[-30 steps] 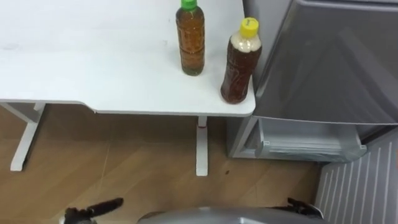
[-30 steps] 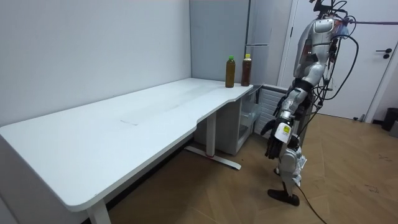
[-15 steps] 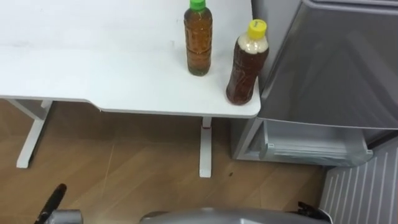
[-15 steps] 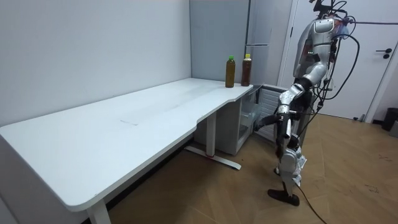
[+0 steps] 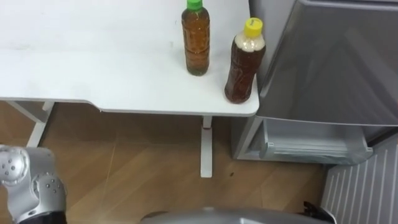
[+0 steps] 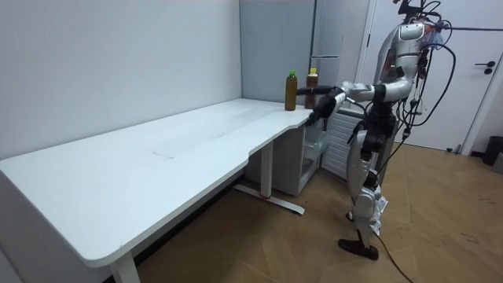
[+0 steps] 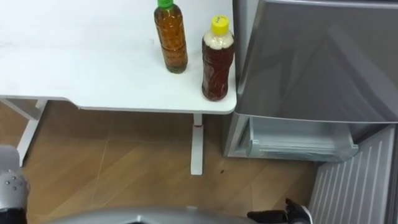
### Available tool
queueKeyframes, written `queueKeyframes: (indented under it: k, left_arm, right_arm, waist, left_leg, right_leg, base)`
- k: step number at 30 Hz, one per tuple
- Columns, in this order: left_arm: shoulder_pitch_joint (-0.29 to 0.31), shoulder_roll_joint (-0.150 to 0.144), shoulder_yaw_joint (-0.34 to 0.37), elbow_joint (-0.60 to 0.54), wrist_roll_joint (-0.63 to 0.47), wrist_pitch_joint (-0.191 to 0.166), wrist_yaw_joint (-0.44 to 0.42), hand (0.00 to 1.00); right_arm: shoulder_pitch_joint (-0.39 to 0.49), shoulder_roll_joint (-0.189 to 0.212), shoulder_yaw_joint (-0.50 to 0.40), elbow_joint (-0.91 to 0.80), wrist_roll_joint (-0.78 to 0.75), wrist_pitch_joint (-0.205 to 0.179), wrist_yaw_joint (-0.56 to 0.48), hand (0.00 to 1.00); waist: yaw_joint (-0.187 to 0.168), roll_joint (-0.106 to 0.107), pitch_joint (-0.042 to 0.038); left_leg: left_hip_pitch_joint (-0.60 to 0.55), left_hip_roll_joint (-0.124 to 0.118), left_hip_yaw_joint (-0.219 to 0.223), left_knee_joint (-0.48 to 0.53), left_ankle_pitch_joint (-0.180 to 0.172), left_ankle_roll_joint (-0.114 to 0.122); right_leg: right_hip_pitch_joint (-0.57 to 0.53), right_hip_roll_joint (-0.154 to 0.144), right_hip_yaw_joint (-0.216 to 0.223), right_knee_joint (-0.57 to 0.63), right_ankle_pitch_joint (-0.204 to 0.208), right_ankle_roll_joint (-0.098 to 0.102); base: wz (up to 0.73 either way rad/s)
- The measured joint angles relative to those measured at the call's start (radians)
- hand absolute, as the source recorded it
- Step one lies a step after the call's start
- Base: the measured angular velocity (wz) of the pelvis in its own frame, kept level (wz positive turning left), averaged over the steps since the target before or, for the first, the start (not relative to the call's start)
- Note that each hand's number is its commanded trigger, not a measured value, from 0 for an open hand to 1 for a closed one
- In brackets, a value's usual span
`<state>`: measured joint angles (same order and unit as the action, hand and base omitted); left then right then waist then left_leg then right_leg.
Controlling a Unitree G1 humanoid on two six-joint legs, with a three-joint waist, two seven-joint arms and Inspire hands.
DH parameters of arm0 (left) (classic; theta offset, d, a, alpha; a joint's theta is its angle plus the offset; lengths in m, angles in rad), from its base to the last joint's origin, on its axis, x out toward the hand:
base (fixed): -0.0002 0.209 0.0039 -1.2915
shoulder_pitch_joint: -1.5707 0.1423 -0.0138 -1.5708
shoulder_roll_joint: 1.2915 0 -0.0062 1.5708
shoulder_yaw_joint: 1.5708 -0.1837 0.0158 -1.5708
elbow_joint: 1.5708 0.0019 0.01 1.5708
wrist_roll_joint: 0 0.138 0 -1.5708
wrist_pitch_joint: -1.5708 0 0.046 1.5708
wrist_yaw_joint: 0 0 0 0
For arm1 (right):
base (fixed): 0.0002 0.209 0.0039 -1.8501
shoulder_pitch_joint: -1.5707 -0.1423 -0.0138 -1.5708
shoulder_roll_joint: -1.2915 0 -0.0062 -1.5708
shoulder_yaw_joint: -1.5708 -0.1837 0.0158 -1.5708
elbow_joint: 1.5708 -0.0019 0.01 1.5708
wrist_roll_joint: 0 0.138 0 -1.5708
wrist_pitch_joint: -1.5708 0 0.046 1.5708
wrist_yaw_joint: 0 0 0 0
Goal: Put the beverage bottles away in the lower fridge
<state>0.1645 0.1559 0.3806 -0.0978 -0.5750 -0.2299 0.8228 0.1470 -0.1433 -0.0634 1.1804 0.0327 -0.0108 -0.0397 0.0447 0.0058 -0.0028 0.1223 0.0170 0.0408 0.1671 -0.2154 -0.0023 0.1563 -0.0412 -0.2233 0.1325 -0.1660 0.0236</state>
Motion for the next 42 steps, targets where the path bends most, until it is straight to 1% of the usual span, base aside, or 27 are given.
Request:
queueKeyframes:
  k: [1,3,5,6,8,9,10,11,12,15,16,17,18,20,21,23,24,26,27,29,32,36,38,42]
  left_arm:
    - [0.003,0.000,-0.005,-0.037,0.001,0.004,-0.037,0.00]
    - [0.003,0.000,-0.020,-0.086,0.025,0.016,-0.091,0.00]
    - [0.003,0.002,-0.071,-0.141,0.091,0.036,-0.183,0.00]
    - [0.003,0.003,-0.083,-0.153,0.107,0.041,-0.207,0.00]
    - [0.000,0.018,-0.134,-0.187,0.171,0.058,-0.305,0.00]
    - [-0.001,0.020,-0.143,-0.190,0.182,0.060,-0.329,0.00]
    - [-0.003,0.022,-0.154,-0.200,0.196,0.074,-0.375,0.00]
    - [-0.011,0.022,-0.168,-0.207,0.195,0.085,-0.415,0.00]
    - [-0.019,0.023,-0.179,-0.208,0.195,0.093,-0.433,0.00]
    - [-0.049,0.023,-0.231,-0.256,0.195,0.133,-0.549,0.00]
    - [-0.055,0.023,-0.242,-0.266,0.195,0.137,-0.568,0.00]
    - [-0.068,0.023,-0.263,-0.279,0.195,0.139,-0.609,0.00]
    - [-0.074,0.023,-0.270,-0.285,0.195,0.140,-0.632,0.00]
    - [-0.104,0.023,-0.289,-0.290,0.196,0.146,-0.724,0.00]
    - [-0.108,0.023,-0.292,-0.290,0.196,0.149,-0.744,0.00]
    - [-0.120,0.023,-0.306,-0.290,0.195,0.167,-0.814,0.00]
    - [-0.121,0.023,-0.307,-0.290,0.195,0.173,-0.831,0.00]
    - [-0.126,0.023,-0.307,-0.291,0.196,0.201,-0.880,0.00]
    - [-0.128,0.023,-0.306,-0.291,0.196,0.208,-0.889,0.00]
    - [-0.132,0.024,-0.306,-0.292,0.203,0.233,-0.921,0.00]
    - [-0.141,0.032,-0.307,-0.296,0.233,0.256,-0.964,0.00]
    - [-0.155,0.037,-0.306,-0.297,0.246,0.271,-1.010,0.00]
    - [-0.162,0.037,-0.306,-0.297,0.255,0.274,-1.034,0.00]
    - [-0.163,0.037,-0.306,-0.297,0.258,0.275,-1.051,0.00]
  right_arm:
    - [-0.002,0.002,-0.003,-0.002,0.001,0.000,0.003,0.00]
    - [-0.004,0.002,-0.012,-0.003,-0.002,-0.001,0.016,0.00]
    - [-0.006,0.001,-0.019,-0.002,-0.002,-0.001,0.037,0.00]
    - [-0.007,0.001,-0.019,-0.002,-0.002,-0.002,0.040,0.00]
    - [-0.016,0.001,-0.017,0.007,0.004,-0.014,0.046,0.00]
    - [-0.020,0.001,-0.017,0.013,0.006,-0.017,0.046,0.00]
    - [-0.030,0.000,-0.017,0.023,0.005,-0.019,0.045,0.00]
    - [-0.032,0.000,-0.009,0.023,0.006,-0.019,0.043,0.00]
    - [-0.033,-0.002,-0.002,0.023,0.007,-0.019,0.042,0.00]
    - [-0.051,-0.008,0.000,0.031,0.007,-0.022,0.049,0.00]
    - [-0.053,-0.010,0.000,0.031,0.006,-0.023,0.053,0.00]
    - [-0.055,-0.015,-0.001,0.034,0.005,-0.022,0.062,0.00]
    - [-0.056,-0.017,-0.001,0.033,0.005,-0.022,0.068,0.00]
    - [-0.062,-0.023,0.000,0.039,0.005,-0.022,0.087,0.00]
    - [-0.065,-0.023,0.000,0.040,0.005,-0.022,0.088,0.00]
    - [-0.067,-0.022,0.000,0.042,0.006,-0.022,0.088,0.00]
    - [-0.067,-0.022,0.000,0.042,0.006,-0.022,0.088,0.00]
    - [-0.064,-0.024,0.000,0.043,0.006,-0.021,0.093,0.00]
    - [-0.061,-0.025,0.000,0.042,0.006,-0.021,0.098,0.00]
    - [-0.066,-0.030,0.001,0.041,0.006,-0.017,0.113,0.00]
    - [-0.070,-0.035,0.003,0.042,0.005,-0.009,0.116,0.00]
    - [-0.070,-0.039,0.004,0.042,0.003,-0.009,0.117,0.00]
    - [-0.070,-0.040,0.004,0.045,0.002,-0.010,0.117,0.00]
    - [-0.078,-0.041,0.005,0.064,0.002,-0.009,0.117,0.00]
  waist:
    - [-0.012,0.000,-0.0001]
    - [-0.018,0.000,0.0001]
    - [-0.021,0.001,0.0005]
    - [-0.022,0.001,0.0005]
    - [-0.029,0.001,0.0014]
    - [-0.033,0.002,0.0019]
    - [-0.040,0.004,0.0030]
    - [-0.043,0.007,0.0047]
    - [-0.044,0.008,0.0062]
    - [-0.073,0.008,0.0088]
    - [-0.076,0.010,0.0102]
    - [-0.079,0.015,0.0100]
    - [-0.081,0.017,0.0102]
    - [-0.092,0.020,0.0100]
    - [-0.094,0.021,0.0098]
    - [-0.095,0.020,0.0101]
    - [-0.095,0.020,0.0103]
    - [-0.098,0.020,0.0101]
    - [-0.098,0.021,0.0099]
    - [-0.098,0.022,0.0086]
    - [-0.097,0.025,0.0067]
    - [-0.097,0.030,0.0032]
    - [-0.097,0.030,0.0032]
    - [-0.096,0.028,0.0037]
  left_leg:
    - [-0.004,-0.001,-0.005,0.001,0.000,0.000]
    - [-0.006,-0.001,-0.005,0.004,0.000,0.000]
    - [-0.007,-0.002,-0.004,0.004,0.000,0.001]
    - [-0.007,-0.002,-0.004,0.004,0.000,0.001]
    - [-0.008,-0.002,-0.001,0.002,0.000,0.001]
    - [-0.008,-0.002,-0.001,0.002,0.000,0.001]
    - [-0.010,-0.002,-0.001,0.003,0.000,0.001]
    - [-0.015,-0.002,0.000,0.004,0.000,0.001]
    - [-0.018,-0.002,-0.001,0.006,0.000,0.001]
    - [-0.043,-0.002,-0.007,0.018,0.000,0.001]
    - [-0.043,-0.002,-0.006,0.018,0.000,0.001]
    - [-0.042,-0.002,-0.007,0.018,0.000,0.001]
    - [-0.042,-0.002,-0.007,0.017,0.000,0.001]
    - [-0.041,-0.001,-0.006,0.016,0.000,0.001]
    - [-0.041,-0.001,-0.003,0.016,0.000,0.001]
    - [-0.039,0.000,0.004,0.018,0.000,0.001]
    - [-0.039,0.001,0.005,0.020,0.000,0.001]
    - [-0.040,0.000,0.010,0.020,0.000,0.001]
    - [-0.041,0.000,0.010,0.020,0.000,0.001]
    - [-0.043,0.001,0.011,0.019,0.000,0.001]
    - [-0.043,0.001,0.012,0.019,0.000,0.001]
    - [-0.042,0.001,0.014,0.021,0.000,0.001]
    - [-0.040,0.000,0.014,0.022,0.000,0.001]
    - [-0.039,0.000,0.015,0.022,0.000,0.001]
  right_leg:
    - [0.000,-0.001,-0.002,-0.001,0.000,0.000]
    - [-0.004,-0.001,0.000,-0.001,0.000,0.000]
    - [-0.005,-0.002,-0.001,-0.001,0.000,0.000]
    - [-0.005,-0.002,0.000,-0.001,0.000,0.000]
    - [-0.007,-0.002,0.001,-0.001,0.000,0.000]
    - [-0.007,-0.002,0.001,-0.001,0.000,0.000]
    - [-0.009,-0.002,0.001,0.000,0.000,0.000]
    - [-0.014,-0.002,0.000,0.002,0.000,0.000]
    - [-0.015,-0.002,-0.001,0.002,0.000,0.000]
    - [-0.030,-0.003,-0.006,0.003,0.000,0.000]
    - [-0.031,-0.002,-0.005,0.003,0.000,0.000]
    - [-0.031,-0.002,-0.003,0.003,0.000,0.000]
    - [-0.031,-0.002,-0.002,0.003,0.000,0.000]
    - [-0.034,-0.001,0.001,0.003,0.000,0.000]
    - [-0.034,-0.001,0.002,0.004,0.000,0.000]
    - [-0.035,-0.001,0.009,0.003,0.000,0.000]
    - [-0.036,-0.001,0.010,0.004,0.000,0.000]
    - [-0.038,-0.001,0.015,0.004,0.000,0.000]
    - [-0.038,-0.001,0.016,0.004,0.000,0.000]
    - [-0.040,0.000,0.017,0.004,0.000,0.000]
    - [-0.041,0.000,0.019,0.004,0.000,0.000]
    - [-0.042,0.000,0.023,0.003,0.000,0.000]
    - [-0.043,0.000,0.024,0.003,0.000,0.000]
    - [-0.043,0.000,0.025,0.003,0.000,0.000]
  base:
    - [0.09]
    - [0.03]
    - [0.00]
    - [0.00]
    - [0.00]
    - [0.00]
    - [0.00]
    - [0.00]
    - [0.06]
    - [0.07]
    - [-0.04]
    - [-0.04]
    - [-0.04]
    - [-0.04]
    - [-0.07]
    - [-0.09]
    - [-0.07]
    - [-0.05]
    - [0.00]
    - [0.00]
    - [0.00]
    - [-0.01]
    - [0.00]
    - [0.00]
